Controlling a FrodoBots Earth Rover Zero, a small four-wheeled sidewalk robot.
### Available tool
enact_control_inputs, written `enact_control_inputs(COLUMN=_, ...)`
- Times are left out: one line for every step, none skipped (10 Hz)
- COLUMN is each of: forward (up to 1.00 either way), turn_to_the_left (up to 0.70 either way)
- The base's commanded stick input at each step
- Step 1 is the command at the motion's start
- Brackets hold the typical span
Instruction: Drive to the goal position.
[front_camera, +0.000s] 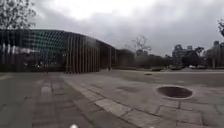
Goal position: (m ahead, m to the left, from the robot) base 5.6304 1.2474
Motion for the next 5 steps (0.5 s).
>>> enact_control_inputs(forward=0.70, turn_to_the_left=0.00)
enact_control_inputs(forward=0.70, turn_to_the_left=0.00)
enact_control_inputs(forward=0.70, turn_to_the_left=0.00)
enact_control_inputs(forward=0.70, turn_to_the_left=0.00)
enact_control_inputs(forward=0.70, turn_to_the_left=0.00)
